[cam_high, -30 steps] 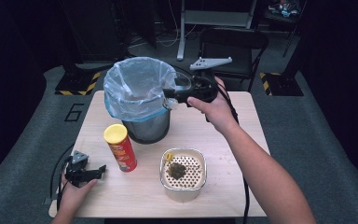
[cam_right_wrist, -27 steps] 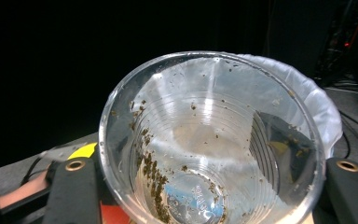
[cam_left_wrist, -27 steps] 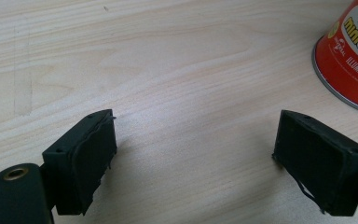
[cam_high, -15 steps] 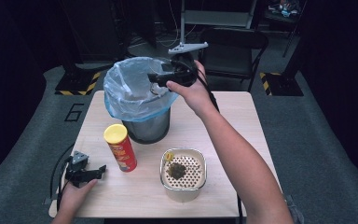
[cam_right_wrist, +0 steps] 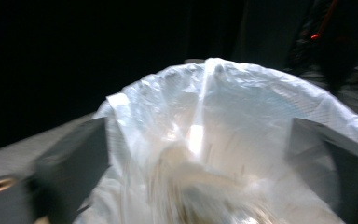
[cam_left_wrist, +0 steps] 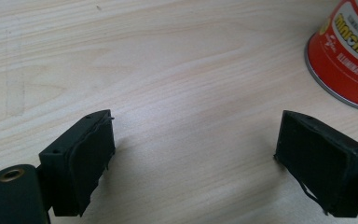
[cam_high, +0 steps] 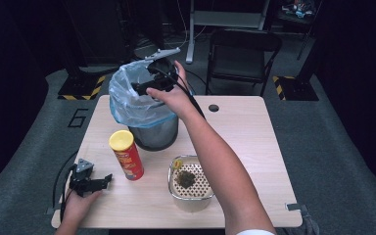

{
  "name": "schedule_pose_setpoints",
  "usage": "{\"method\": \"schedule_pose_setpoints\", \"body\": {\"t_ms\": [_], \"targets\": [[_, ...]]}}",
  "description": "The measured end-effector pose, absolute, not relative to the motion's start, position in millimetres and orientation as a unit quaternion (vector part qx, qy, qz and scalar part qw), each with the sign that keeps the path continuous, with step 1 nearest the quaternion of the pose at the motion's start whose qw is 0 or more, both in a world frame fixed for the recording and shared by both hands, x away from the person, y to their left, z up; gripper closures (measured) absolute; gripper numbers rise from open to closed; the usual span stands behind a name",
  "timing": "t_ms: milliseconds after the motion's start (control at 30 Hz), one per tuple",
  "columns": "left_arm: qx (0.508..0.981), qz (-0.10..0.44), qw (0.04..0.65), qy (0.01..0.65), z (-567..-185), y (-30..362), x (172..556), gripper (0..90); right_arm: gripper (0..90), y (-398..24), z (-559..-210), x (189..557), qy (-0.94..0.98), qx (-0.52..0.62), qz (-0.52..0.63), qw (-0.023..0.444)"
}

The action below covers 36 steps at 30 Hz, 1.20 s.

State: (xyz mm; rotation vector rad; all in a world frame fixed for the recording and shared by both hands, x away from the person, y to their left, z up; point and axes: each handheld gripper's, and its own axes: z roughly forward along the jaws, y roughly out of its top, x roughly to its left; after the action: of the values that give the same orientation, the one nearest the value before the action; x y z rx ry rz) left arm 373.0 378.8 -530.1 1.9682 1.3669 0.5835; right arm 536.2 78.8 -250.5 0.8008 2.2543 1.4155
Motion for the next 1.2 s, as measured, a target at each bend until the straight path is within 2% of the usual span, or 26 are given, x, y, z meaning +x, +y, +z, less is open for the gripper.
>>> {"method": "schedule_pose_setpoints", "body": {"t_ms": [367,500,700,800,1000,1200], "targets": [[0.753,0.221,0.331,0.524,-530,376,369,11.4,2.7,57,-246,532,0.791,0.285,0.506,0.190],[0.747,0.224,0.334,0.530,-531,374,369,11.5,10.6,42,-244,525,0.792,0.283,0.506,0.192],[0.735,0.191,0.354,0.546,-526,378,369,13.3,21.8,20,-237,517,0.785,0.282,0.520,0.185],[0.731,0.190,0.364,0.545,-520,379,368,13.5,24.1,11,-237,511,0.784,0.278,0.521,0.190],[0.736,0.188,0.388,0.522,-506,374,361,12.6,25.4,-8,-241,503,0.788,0.266,0.515,0.209],[0.766,0.169,0.407,0.468,-493,359,350,12.0,25.4,-31,-247,499,0.785,0.277,0.510,0.219]]}}
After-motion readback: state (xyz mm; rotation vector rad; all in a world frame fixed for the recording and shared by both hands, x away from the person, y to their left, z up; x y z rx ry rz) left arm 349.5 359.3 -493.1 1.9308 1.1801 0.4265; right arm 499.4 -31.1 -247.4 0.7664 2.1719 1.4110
